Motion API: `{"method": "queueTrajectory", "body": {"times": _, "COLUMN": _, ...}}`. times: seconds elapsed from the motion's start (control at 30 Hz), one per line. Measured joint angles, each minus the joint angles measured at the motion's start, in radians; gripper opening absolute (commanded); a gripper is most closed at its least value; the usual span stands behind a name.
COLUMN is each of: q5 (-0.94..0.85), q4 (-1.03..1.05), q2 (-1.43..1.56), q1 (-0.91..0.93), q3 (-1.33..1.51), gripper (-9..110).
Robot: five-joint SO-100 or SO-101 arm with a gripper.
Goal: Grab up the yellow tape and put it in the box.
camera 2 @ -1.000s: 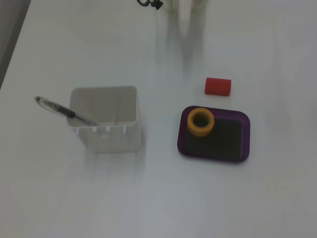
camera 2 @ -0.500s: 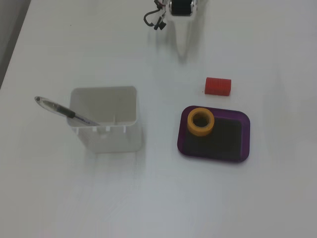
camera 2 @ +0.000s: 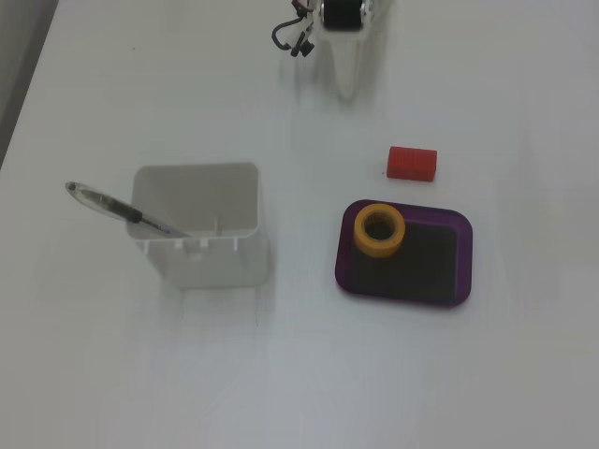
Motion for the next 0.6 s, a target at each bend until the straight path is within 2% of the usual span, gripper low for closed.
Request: {"method": "queueTrajectory", "body": {"times": 0.6, "q5": 0.008, "q4": -0.006, "q2": 0.000, "q1": 0.000, "q3": 0.000, "gripper": 0}}
